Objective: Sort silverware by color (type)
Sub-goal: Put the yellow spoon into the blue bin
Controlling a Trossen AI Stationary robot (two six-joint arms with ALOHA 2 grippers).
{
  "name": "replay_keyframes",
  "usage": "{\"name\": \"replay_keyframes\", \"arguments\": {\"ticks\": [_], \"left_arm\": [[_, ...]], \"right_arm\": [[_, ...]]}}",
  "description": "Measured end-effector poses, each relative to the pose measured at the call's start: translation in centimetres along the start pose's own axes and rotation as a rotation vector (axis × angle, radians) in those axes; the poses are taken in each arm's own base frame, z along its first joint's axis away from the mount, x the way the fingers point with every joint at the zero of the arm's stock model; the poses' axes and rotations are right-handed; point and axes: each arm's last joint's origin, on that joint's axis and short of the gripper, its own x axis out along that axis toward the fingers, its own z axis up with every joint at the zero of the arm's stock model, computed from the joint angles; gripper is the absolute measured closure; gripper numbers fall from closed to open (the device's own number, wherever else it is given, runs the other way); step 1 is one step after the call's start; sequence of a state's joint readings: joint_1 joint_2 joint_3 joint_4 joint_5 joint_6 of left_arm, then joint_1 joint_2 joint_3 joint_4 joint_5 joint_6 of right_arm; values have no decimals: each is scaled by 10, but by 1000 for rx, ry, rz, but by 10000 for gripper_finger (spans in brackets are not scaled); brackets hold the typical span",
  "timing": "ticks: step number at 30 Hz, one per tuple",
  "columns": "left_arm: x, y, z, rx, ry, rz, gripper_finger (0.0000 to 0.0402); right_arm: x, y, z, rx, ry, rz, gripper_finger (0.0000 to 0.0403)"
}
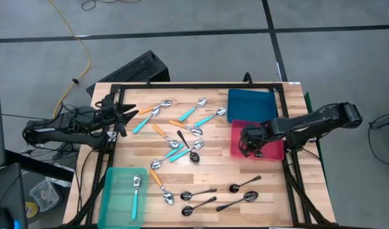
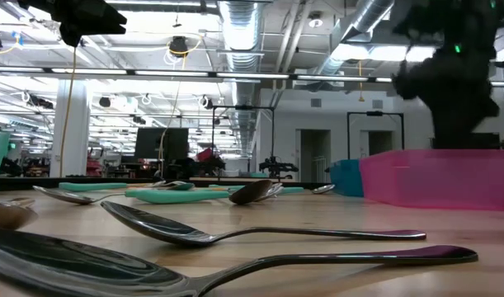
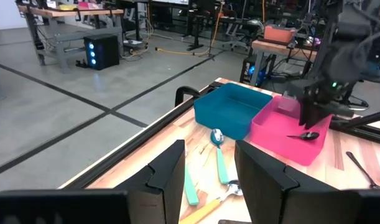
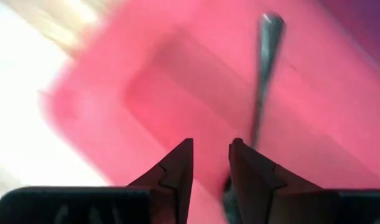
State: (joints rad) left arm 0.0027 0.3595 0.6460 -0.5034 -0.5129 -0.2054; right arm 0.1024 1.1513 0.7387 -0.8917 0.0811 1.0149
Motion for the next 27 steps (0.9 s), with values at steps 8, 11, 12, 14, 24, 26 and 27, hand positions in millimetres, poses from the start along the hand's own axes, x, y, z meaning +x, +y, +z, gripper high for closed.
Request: {"name": "replay_keyframes", "arguments": {"ticks": [8, 11, 12, 14, 24, 26, 27], "left_arm": [[0, 0, 0, 0, 0, 0, 278], [0, 0, 0, 0, 0, 0, 278], [0, 0, 0, 0, 0, 0, 278], [0, 0, 0, 0, 0, 1, 278], [0, 0, 0, 0, -3, 12, 278], [0, 0, 0, 0, -2, 11, 278], [0, 0, 0, 0, -2, 11, 278]], "right_arm": [[-43, 35, 12, -187, -159, 256, 276], [-49, 53, 11, -279, -230, 366, 276], [-49, 58, 11, -307, -252, 399, 276], [-49, 71, 12, -356, -305, 466, 276], [-12, 100, 30, -467, -389, 468, 276], [-1, 101, 34, -480, -375, 432, 276], [5, 102, 37, -476, -365, 414, 276]]}}
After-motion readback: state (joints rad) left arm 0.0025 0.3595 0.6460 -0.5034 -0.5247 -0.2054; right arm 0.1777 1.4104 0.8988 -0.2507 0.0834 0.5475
